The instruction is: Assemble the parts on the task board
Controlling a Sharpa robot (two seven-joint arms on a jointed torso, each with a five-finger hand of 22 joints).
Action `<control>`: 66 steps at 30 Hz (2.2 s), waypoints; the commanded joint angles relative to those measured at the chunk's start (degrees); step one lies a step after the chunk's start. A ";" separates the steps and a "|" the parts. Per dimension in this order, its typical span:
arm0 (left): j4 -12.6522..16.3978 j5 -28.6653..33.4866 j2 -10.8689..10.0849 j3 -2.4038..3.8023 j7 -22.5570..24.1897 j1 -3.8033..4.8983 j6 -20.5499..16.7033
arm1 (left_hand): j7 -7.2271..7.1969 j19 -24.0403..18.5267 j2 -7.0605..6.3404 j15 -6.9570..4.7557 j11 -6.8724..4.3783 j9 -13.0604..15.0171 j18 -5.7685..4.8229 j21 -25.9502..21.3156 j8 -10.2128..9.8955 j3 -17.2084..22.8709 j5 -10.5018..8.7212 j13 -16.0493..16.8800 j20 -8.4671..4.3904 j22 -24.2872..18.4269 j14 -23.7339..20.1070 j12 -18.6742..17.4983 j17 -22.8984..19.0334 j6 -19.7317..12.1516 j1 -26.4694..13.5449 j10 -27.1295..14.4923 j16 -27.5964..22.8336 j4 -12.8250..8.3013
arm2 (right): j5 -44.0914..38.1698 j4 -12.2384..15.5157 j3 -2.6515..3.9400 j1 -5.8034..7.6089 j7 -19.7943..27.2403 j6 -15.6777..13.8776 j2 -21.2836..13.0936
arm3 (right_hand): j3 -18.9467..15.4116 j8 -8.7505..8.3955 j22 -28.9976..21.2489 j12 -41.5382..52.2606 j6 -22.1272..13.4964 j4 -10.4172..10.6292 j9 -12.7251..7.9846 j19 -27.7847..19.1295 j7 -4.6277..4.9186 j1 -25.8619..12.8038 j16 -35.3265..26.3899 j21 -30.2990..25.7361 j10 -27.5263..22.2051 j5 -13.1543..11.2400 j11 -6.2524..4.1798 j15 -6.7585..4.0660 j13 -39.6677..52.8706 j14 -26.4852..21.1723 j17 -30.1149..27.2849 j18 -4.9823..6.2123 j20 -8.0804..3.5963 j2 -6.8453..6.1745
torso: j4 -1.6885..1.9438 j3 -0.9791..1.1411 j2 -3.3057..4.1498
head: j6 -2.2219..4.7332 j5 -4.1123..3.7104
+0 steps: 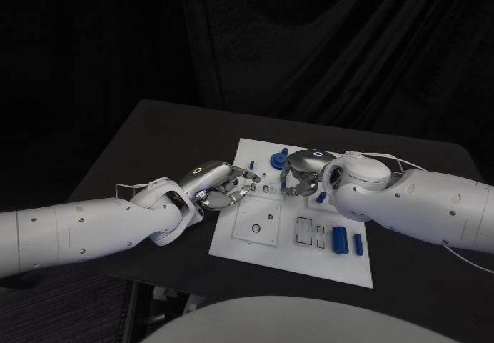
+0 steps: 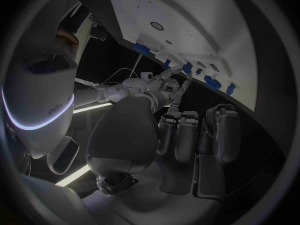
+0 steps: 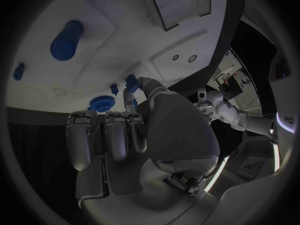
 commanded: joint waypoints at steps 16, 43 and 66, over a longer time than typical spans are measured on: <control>-0.34 0.14 0.49 0.04 -0.68 -0.07 0.92 | 0.11 -0.11 0.21 -0.13 -0.04 -0.09 -0.07 -0.30 0.04 -0.29 0.13 15.09 -0.08 11.71 5.95 0.15 15.10 0.39 -0.48 6.03 0.15 0.12 | 0.03 0.08 -0.17 -0.43 -1.17 1.59 0.10 | 0.81 -2.57 14.93 -0.14 -6.71 1.67 -6.97 5.81 2.17 -1.34 0.17 -0.19 6.07 0.01 1.98 1.81 15.09 6.06 15.10 -0.80 1.56 -1.62 | -0.04 0.00 -0.14 | -0.01 0.04; -0.72 0.14 0.53 0.04 -1.70 -0.08 1.01 | 0.22 -0.14 0.15 -0.07 0.05 -0.17 -0.07 -0.34 0.00 -0.30 0.14 15.09 -0.04 11.70 5.95 0.15 15.10 0.41 -0.52 6.03 0.15 0.11 | 0.03 1.40 -0.16 -0.47 0.63 -4.37 -0.92 | -7.50 -2.46 14.94 -0.14 -24.04 7.30 -19.83 5.82 0.60 2.09 0.17 -0.18 6.07 -17.68 -0.29 0.00 15.09 6.06 15.10 -0.80 -0.02 -4.14 | -0.02 0.00 -0.07 | -0.01 0.13; -4.53 0.14 1.75 0.06 -1.46 6.24 0.75 | 1.19 -0.04 3.74 1.09 1.26 -1.78 -0.08 -0.57 0.23 -11.21 -1.98 15.09 1.13 11.73 5.95 0.15 15.10 3.17 -8.71 6.03 0.15 8.02 | 9.25 10.61 -0.04 6.00 13.47 -23.88 -16.92 | -4.86 6.51 15.09 -0.14 -4.71 9.37 -15.19 6.06 -0.26 4.09 0.17 0.20 6.07 -4.52 -1.04 -0.76 15.09 6.06 15.10 -0.91 -0.72 2.86 | -0.13 0.19 -0.64 | -0.01 -5.35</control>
